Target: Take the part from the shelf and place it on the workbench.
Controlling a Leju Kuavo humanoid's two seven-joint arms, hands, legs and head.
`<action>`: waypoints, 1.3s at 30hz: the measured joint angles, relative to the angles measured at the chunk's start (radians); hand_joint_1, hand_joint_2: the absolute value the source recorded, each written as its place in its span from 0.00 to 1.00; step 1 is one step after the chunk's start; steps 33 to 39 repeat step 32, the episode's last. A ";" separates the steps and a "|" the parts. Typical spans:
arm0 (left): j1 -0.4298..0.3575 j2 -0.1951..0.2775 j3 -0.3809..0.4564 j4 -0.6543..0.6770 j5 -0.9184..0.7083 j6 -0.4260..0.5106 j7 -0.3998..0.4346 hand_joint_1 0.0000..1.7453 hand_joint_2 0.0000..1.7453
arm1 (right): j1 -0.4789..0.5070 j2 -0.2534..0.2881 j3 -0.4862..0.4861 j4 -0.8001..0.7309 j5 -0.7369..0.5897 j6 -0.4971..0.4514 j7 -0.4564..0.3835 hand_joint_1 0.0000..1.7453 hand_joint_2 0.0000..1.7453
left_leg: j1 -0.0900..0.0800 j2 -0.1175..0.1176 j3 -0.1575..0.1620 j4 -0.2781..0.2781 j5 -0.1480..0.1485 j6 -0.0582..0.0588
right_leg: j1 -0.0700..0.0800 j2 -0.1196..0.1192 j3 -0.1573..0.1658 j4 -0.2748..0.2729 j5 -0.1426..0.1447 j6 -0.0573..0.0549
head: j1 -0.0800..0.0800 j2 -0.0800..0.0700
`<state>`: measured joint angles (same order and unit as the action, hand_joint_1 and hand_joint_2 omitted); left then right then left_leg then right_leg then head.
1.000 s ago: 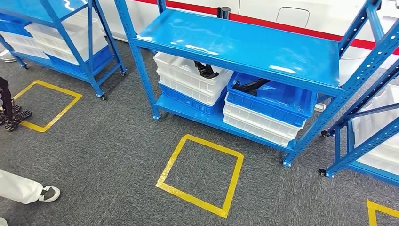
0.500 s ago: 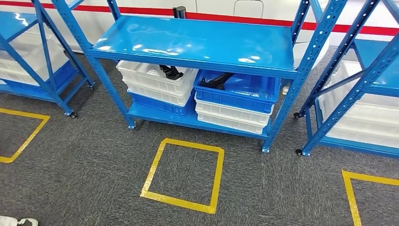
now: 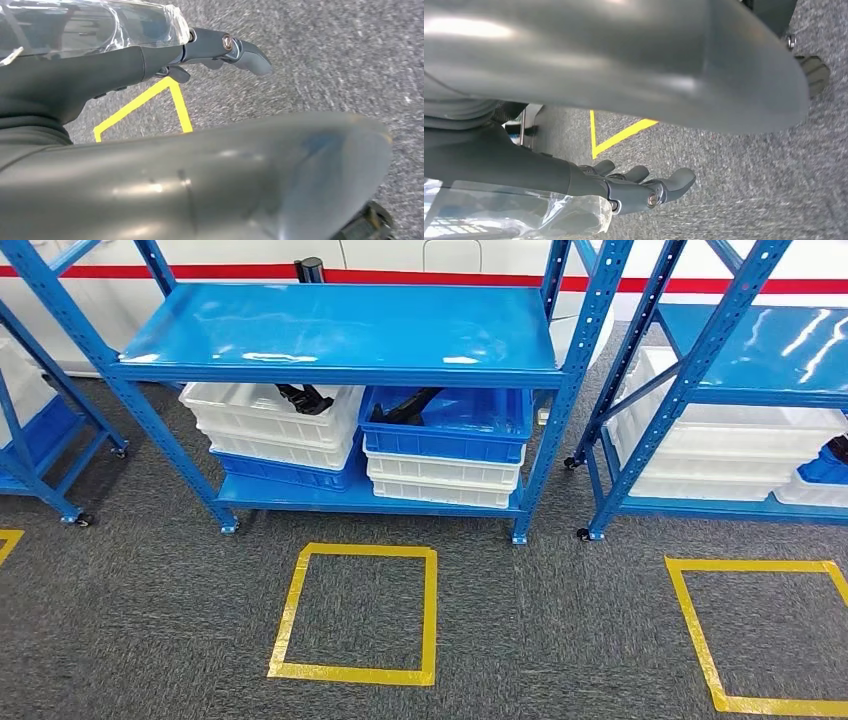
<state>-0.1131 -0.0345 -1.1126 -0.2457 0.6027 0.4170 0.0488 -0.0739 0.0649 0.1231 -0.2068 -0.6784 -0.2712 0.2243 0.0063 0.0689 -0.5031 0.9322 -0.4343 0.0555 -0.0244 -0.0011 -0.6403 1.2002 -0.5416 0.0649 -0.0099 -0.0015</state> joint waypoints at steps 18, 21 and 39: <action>-0.003 0.006 -0.004 0.000 -0.001 -0.002 0.004 0.00 0.00 | -0.004 0.005 0.021 0.000 0.009 0.002 -0.005 0.00 0.00 | -0.019 -0.072 -0.039 0.090 -0.031 0.004 | 0.018 0.033 0.095 -0.215 0.086 -0.052 | -0.006 0.000; -0.005 0.010 -0.004 0.001 -0.001 -0.002 0.010 0.00 0.00 | -0.004 0.009 0.030 0.000 0.014 0.002 0.009 0.00 0.00 | -0.031 -0.073 -0.018 0.028 -0.012 0.020 | 0.015 0.035 0.090 -0.217 0.089 -0.041 | -0.007 0.000; -0.003 0.009 -0.010 0.001 -0.006 -0.010 0.030 0.00 0.00 | -0.003 0.009 0.062 0.000 0.028 -0.006 0.047 0.00 1.00 | -0.026 -0.067 -0.013 0.010 -0.001 -0.010 | 0.023 0.023 0.095 -0.240 0.105 -0.052 | -0.003 0.000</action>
